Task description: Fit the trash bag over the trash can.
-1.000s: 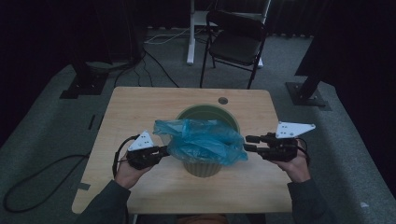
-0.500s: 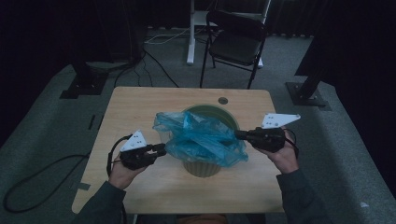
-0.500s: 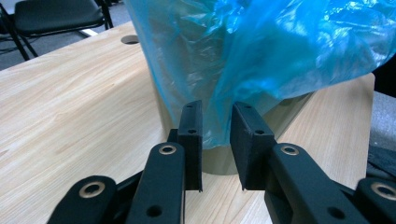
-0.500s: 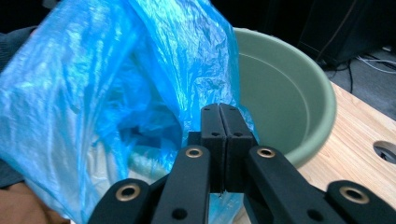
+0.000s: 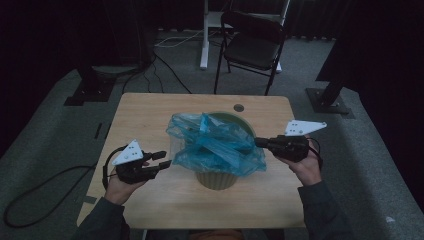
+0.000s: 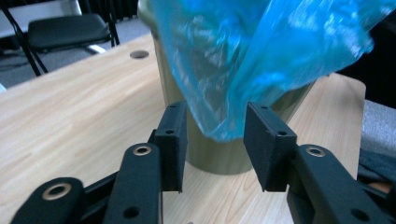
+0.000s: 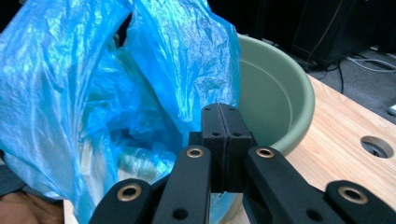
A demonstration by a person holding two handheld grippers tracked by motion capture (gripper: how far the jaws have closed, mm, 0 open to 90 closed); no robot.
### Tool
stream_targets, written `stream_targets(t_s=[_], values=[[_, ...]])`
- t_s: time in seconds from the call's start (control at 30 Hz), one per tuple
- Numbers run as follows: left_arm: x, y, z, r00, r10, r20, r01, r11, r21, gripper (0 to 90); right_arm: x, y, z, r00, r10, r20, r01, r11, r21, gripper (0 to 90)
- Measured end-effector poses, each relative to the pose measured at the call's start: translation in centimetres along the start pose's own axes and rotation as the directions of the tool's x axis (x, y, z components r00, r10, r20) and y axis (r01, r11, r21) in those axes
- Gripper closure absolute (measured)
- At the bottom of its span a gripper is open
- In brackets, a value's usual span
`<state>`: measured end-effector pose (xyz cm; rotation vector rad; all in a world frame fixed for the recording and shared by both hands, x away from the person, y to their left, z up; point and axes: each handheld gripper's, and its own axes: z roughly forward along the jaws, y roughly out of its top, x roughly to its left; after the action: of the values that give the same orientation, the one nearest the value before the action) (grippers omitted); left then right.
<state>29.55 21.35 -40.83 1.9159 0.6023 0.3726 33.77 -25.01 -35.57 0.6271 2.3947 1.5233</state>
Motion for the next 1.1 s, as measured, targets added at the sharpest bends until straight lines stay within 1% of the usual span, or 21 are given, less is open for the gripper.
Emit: stream_targets(t_s=[0.1,0.13,0.2,0.23,0.27,0.3,0.37,0.4,0.43,0.47,0.5,0.57,0.7,0.73,0.77,0.8,0.87,0.9,0.93,1.07,1.1], values=[[0.3,0.6,-0.5,0.9996,-0.003,-0.026,0.002,0.9994,-0.035,56.8,0.2,0.1,0.2,1.0,-0.007,-0.005,0.007,1.0,0.002,90.0],[0.3,0.6,-0.5,0.9996,-0.003,-0.026,0.002,0.9994,-0.035,56.7,0.2,0.1,0.2,1.0,-0.007,-0.005,0.007,1.0,0.002,90.0],[0.8,1.0,-0.9,0.9986,-0.022,-0.048,0.019,0.9981,-0.059,56.6,0.2,0.1,0.2,0.9999,-0.01,-0.009,0.01,1.0,0.001,90.0],[1.5,1.5,-1.0,0.9977,-0.035,-0.058,0.03,0.9966,-0.077,55.9,0.1,0.1,0.2,0.9999,-0.01,-0.007,0.01,1.0,0.001,90.0],[1.5,1.5,-1.0,0.9977,-0.035,-0.058,0.03,0.9966,-0.077,55.5,0.1,0.1,0.2,0.9999,-0.01,-0.007,0.01,1.0,0.001,90.0],[1.8,1.8,-1.0,0.997,-0.046,-0.062,0.04,0.9949,-0.092,54.6,0.0,0.1,0.2,0.9999,-0.007,-0.008,0.007,1.0,0.0,90.0],[2.6,2.8,-0.3,0.9968,-0.055,-0.059,0.049,0.9934,-0.104,53.2,-0.1,0.1,0.2,1.0,-0.006,-0.007,0.006,1.0,0.0,90.0],[2.6,2.8,-0.3,0.9968,-0.055,-0.059,0.049,0.9934,-0.104,53.0,-0.1,0.1,0.2,1.0,-0.006,-0.007,0.006,1.0,0.0,90.0],[3.1,3.5,0.4,0.9973,-0.064,-0.036,0.059,0.9919,-0.113,53.1,-0.2,0.1,0.3,1.0,-0.006,-0.004,0.006,1.0,0.002,90.0],[3.1,3.5,0.4,0.9973,-0.064,-0.036,0.059,0.9919,-0.113,53.4,-0.2,0.1,0.3,1.0,-0.006,-0.004,0.006,1.0,0.002,90.0],[3.2,4.1,1.0,0.9973,-0.067,-0.03,0.064,0.9913,-0.115,53.4,-0.2,0.1,0.3,1.0,-0.005,-0.002,0.005,1.0,0.003,90.0],[3.4,4.6,1.6,0.9972,-0.072,-0.022,0.069,0.9906,-0.118,56.9,-0.3,0.2,0.3,1.0,-0.003,0.003,0.003,1.0,0.002,90.0],[3.6,5.2,2.4,0.9966,-0.08,-0.021,0.077,0.9909,-0.11,74.4,-0.7,0.2,0.3,0.9998,0.001,0.019,-0.001,1.0,0.0,90.0],[3.9,5.5,2.9,0.9961,-0.088,-0.012,0.086,0.9908,-0.105,74.4,-0.8,0.2,0.3,0.9997,0.005,0.023,-0.005,1.0,-0.002,90.0],[4.0,5.6,3.2,0.996,-0.089,-0.007,0.088,0.9909,-0.102,83.5,-1.3,0.2,0.2,0.9993,0.011,0.037,-0.011,1.0,-0.006,90.0],[4.1,5.7,3.4,0.9961,-0.087,-0.008,0.086,0.9915,-0.098,85.8,-1.4,0.2,0.2,0.9988,0.013,0.046,-0.013,1.0,-0.006,90.0],[4.3,5.8,3.8,0.9956,-0.093,-0.008,0.092,0.9913,-0.095,88.6,-1.9,0.2,0.2,0.9978,0.018,0.064,-0.018,1.0,-0.007,90.0],[4.5,5.9,4.0,0.9952,-0.098,-0.007,0.097,0.9907,-0.096,89.0,-2.4,0.1,0.4,0.9954,0.029,0.091,-0.029,1.0,-0.001,90.0],[4.6,5.9,4.2,0.9946,-0.103,-0.013,0.101,0.9907,-0.092,89.0,-2.4,0.1,0.4,0.9954,0.029,0.091,-0.029,1.0,-0.001,90.0],[5.6,5.6,5.4,0.99,-0.138,-0.028,0.136,0.9883,-0.069,89.1,-3.7,-0.3,1.3,0.9897,0.057,0.131,-0.059,0.998,0.011,90.0],[5.6,5.6,5.4,0.99,-0.138,-0.028,0.136,0.9883,-0.069,89.1,-3.7,-0.3,1.3,0.9897,0.057,0.131,-0.059,0.998,0.011,90.0]])
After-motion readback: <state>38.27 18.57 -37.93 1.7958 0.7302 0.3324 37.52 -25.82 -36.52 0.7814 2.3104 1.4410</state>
